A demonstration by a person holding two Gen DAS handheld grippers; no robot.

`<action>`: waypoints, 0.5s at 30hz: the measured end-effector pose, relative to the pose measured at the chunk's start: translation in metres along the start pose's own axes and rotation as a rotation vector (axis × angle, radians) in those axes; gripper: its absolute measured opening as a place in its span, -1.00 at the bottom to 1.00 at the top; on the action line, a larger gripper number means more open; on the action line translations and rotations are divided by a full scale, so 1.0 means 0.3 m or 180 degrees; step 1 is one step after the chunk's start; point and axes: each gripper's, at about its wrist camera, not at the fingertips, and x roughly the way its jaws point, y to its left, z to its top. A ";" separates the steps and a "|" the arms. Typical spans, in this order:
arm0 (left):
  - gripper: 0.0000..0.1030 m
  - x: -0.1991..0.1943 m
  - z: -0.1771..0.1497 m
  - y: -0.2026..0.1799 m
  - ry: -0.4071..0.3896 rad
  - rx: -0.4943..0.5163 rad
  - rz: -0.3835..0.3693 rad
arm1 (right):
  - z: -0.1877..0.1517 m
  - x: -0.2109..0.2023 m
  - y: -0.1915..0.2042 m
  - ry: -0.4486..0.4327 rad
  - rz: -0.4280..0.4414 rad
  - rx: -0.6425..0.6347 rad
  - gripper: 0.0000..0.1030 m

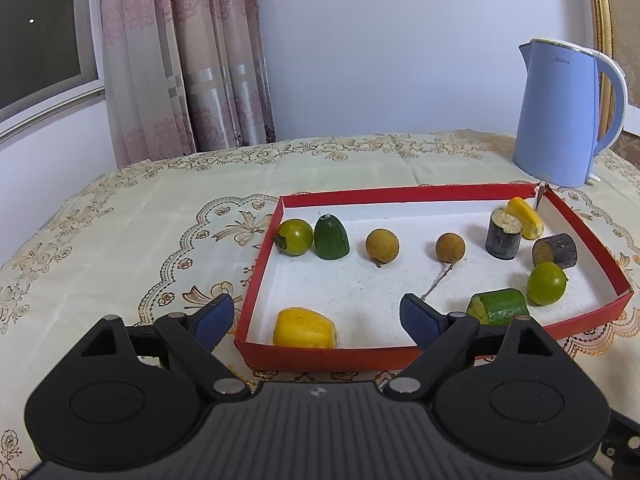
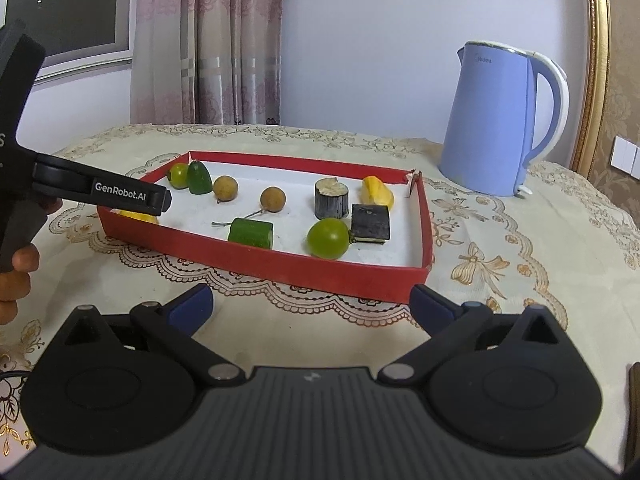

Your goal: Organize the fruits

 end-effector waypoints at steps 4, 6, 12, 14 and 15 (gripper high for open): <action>0.75 -0.002 0.001 -0.005 -0.0009 0.0015 0.0020 | -0.003 0.011 0.000 0.0043 0.0003 0.0003 1.00; 0.75 -0.003 0.002 -0.006 -0.0010 0.0015 0.0015 | -0.004 0.022 0.000 0.0105 0.0026 -0.0010 1.00; 0.75 -0.003 0.005 -0.007 -0.0002 0.0014 -0.0001 | -0.010 0.048 0.011 0.0240 0.0055 -0.0073 1.00; 0.75 -0.003 0.005 -0.008 -0.0005 0.0021 0.0013 | -0.011 0.051 0.013 0.0249 0.0045 -0.0086 1.00; 0.75 -0.002 0.006 -0.007 -0.0003 0.0020 0.0007 | -0.011 0.052 0.013 0.0251 0.0043 -0.0090 1.00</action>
